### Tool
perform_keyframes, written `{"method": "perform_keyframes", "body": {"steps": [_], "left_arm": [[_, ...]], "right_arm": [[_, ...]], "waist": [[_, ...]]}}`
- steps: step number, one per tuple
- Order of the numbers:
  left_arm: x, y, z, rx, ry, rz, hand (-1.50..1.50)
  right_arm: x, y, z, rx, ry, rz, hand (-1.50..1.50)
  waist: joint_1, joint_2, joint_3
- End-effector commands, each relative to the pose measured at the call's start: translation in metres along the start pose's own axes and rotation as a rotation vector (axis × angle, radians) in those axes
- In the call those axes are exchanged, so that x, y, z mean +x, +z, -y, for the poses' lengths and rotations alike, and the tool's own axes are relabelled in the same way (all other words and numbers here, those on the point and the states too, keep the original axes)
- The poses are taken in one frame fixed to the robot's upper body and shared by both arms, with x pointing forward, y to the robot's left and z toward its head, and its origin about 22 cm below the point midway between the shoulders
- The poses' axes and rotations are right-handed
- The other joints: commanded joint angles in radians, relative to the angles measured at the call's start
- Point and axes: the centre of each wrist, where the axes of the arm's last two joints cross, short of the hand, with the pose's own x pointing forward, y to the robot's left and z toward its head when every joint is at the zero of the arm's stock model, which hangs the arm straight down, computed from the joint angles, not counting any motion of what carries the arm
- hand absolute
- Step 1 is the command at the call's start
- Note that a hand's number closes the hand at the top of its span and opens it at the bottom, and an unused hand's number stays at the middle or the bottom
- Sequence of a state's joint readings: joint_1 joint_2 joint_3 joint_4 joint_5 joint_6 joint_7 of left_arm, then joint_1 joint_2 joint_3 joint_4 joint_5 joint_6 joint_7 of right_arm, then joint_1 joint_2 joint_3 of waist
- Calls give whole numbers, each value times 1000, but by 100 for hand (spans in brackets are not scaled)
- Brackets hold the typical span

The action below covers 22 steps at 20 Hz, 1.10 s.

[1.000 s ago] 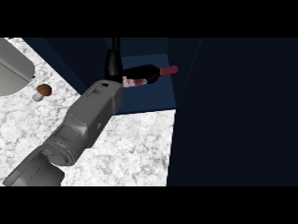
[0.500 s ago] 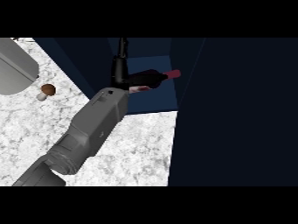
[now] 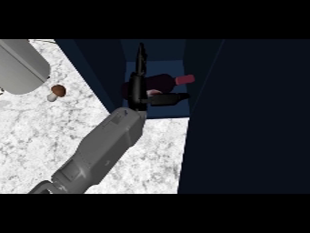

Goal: Pick up the wine, place it into the cabinet and close the cabinet

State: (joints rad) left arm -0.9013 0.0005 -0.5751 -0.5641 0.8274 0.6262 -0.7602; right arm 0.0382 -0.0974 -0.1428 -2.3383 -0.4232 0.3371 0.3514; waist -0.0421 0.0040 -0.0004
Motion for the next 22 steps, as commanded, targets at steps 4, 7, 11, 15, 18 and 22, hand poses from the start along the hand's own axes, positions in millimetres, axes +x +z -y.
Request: {"method": "perform_keyframes", "body": {"steps": [4,7,11,15,18,22], "left_arm": [[19,59,23,-9,91,-26,-150],[28,87,28,-39,148,-22,-150],[17,117,-2,-100,193,-14,-150],[50,140,-16,-107,215,-15,-150],[52,170,-50,-115,223,-43,-150],[71,184,-76,-107,188,-43,150]], "right_arm": [[4,8,10,-58,28,3,-150],[11,8,-4,-72,54,-5,-150],[24,13,2,-69,64,-6,-150],[25,15,7,-79,73,-16,-150],[11,24,16,-87,61,-4,-150],[13,42,19,-70,104,-36,-150]], "waist": [[40,-9,1],[48,-10,0],[46,-8,0],[47,-9,0],[49,-9,1],[43,-8,1]]}}
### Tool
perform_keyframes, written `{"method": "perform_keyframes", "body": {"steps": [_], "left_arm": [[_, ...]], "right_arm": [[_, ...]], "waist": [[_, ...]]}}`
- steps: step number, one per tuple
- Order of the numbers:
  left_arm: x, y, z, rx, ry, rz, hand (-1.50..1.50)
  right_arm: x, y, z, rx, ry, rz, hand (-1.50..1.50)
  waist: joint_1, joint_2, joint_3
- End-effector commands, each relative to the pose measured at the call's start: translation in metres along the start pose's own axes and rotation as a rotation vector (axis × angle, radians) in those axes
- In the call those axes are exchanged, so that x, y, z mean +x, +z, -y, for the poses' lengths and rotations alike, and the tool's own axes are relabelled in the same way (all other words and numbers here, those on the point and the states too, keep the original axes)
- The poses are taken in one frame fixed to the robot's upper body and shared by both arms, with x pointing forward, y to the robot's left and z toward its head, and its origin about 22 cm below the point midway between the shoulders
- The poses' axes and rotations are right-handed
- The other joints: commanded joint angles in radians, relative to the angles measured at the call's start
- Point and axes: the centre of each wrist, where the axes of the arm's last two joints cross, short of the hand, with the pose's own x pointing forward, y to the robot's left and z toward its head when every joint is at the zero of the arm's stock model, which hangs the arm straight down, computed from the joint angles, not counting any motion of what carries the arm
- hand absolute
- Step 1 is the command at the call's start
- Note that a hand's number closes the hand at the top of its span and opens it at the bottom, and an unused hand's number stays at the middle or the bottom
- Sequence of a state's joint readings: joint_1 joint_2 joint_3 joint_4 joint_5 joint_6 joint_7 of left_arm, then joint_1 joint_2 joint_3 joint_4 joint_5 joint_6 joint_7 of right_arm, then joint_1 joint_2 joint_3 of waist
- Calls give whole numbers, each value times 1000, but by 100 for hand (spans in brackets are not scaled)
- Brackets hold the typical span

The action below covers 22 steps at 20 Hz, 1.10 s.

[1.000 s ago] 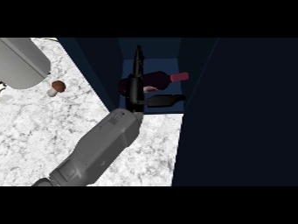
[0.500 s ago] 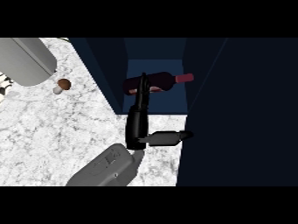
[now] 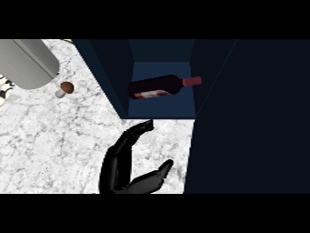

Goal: Pick up the wine, place it into the cabinet and close the cabinet

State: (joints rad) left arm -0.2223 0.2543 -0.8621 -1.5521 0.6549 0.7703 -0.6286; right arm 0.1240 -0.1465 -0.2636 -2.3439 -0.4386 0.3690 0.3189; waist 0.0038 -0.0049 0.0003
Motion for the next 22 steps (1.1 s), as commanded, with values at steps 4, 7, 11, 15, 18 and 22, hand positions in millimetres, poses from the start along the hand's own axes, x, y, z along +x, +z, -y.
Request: {"method": "perform_keyframes", "body": {"steps": [4,7,11,15,18,22], "left_arm": [[40,34,-52,-12,-26,-27,150],[23,53,-65,-59,-40,-40,150],[33,51,-97,-61,-75,-56,150],[54,37,-128,-54,-117,-26,150],[66,40,-142,-29,-111,-17,150],[75,50,-178,-15,-134,4,150]], "right_arm": [[5,8,18,114,62,-63,-150],[6,22,1,247,119,-78,150],[-10,10,6,391,87,-97,150],[-9,20,-16,522,-62,-139,150],[-7,19,-35,595,-62,-154,150],[14,30,-58,666,-112,-125,150]], "waist": [[3,1,0],[-5,1,0],[3,4,0],[-1,3,-1],[5,2,-1],[1,-1,-2]]}}
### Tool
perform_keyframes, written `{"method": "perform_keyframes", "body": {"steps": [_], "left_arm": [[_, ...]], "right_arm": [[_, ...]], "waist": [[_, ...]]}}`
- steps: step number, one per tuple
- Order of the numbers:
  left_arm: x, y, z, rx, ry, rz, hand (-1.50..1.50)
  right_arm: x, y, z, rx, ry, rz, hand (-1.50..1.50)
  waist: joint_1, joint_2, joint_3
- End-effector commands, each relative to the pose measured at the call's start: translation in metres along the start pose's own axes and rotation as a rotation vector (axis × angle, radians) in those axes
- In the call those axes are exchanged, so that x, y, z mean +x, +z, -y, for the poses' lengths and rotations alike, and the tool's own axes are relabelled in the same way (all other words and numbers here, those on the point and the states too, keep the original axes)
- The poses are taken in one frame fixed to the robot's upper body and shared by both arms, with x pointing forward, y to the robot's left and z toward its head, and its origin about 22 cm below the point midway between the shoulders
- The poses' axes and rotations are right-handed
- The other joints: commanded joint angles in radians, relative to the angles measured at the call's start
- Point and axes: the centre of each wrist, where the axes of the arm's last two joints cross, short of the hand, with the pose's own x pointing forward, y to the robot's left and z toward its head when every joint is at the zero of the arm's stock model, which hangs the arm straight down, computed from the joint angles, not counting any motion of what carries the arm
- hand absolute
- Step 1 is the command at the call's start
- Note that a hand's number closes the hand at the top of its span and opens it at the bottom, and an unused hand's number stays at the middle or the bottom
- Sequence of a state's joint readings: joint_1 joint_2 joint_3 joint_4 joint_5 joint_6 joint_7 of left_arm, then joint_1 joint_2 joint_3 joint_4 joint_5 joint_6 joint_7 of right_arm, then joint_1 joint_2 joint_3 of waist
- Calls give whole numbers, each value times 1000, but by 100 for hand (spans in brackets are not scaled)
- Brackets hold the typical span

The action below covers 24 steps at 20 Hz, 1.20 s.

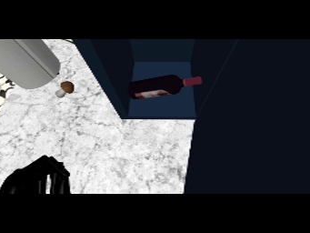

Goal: Pick up the wine, place it into the cabinet and close the cabinet

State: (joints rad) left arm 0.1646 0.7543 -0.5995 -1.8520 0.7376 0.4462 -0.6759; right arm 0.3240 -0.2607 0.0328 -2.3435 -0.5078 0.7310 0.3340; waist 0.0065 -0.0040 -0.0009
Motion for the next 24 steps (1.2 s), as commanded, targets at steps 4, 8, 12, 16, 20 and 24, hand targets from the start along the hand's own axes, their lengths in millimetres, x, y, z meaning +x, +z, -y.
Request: {"method": "perform_keyframes", "body": {"steps": [4,8,12,16,20,24], "left_arm": [[18,-1,-42,41,-21,36,150],[23,8,-54,46,-8,18,150],[34,8,-78,50,-20,9,150],[38,1,-95,46,-28,11,150],[40,6,-106,48,-6,8,150],[36,15,-110,29,-17,-7,150]], "right_arm": [[36,-18,-53,196,45,109,150],[33,-39,-67,299,74,136,150],[37,-58,-80,303,74,167,150],[40,-84,-101,325,77,166,150],[37,-100,-116,333,56,145,150],[34,-113,-122,330,53,147,150]], "waist": [[-5,-6,-1],[-5,-13,-2],[0,-16,-3],[-10,-17,-5],[3,-14,-6],[20,-17,-7]]}}
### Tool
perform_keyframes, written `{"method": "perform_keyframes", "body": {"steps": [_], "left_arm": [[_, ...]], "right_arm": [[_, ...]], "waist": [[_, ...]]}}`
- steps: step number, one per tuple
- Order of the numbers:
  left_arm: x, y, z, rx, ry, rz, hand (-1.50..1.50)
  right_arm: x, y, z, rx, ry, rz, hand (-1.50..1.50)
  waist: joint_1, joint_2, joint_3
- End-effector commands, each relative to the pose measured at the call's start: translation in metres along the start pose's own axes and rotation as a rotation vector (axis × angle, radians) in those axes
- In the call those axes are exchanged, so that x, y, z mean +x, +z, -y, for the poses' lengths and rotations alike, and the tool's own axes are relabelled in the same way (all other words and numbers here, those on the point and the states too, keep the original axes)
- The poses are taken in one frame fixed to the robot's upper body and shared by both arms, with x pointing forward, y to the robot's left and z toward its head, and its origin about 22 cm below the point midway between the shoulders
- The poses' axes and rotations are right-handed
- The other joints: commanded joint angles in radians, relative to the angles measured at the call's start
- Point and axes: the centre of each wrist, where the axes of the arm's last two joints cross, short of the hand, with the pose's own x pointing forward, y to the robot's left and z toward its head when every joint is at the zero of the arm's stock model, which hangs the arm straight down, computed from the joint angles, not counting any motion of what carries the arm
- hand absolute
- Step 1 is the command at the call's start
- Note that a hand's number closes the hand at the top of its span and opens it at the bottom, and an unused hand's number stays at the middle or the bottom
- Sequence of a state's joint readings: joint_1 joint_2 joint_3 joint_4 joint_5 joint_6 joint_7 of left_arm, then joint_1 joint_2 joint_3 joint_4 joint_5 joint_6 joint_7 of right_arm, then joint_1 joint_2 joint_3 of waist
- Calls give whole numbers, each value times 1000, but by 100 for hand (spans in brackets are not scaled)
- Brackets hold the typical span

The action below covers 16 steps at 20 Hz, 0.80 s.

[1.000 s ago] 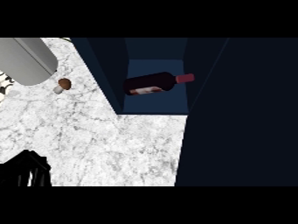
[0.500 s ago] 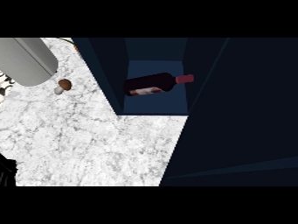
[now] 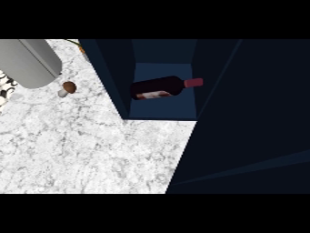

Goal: Pick up the wine, place it into the cabinet and close the cabinet

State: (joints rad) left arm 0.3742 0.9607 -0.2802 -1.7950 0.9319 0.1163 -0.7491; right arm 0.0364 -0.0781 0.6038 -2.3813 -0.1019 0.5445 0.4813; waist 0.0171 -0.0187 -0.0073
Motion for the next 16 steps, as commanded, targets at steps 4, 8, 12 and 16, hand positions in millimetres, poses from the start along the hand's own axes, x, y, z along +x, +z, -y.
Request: {"method": "perform_keyframes", "body": {"steps": [4,8,12,16], "left_arm": [[3,1,-8,-42,13,3,150],[9,-5,-19,-39,9,0,150],[10,-9,-18,-31,25,13,150],[11,-9,-21,-69,40,6,150]], "right_arm": [[-8,-43,-35,66,-114,24,150],[-1,-45,-33,62,-98,67,150],[-4,-48,-33,81,-115,65,150],[-10,-51,-23,49,-114,54,150]], "waist": [[33,6,-2],[33,6,-2],[38,7,-4],[61,11,-6]]}}
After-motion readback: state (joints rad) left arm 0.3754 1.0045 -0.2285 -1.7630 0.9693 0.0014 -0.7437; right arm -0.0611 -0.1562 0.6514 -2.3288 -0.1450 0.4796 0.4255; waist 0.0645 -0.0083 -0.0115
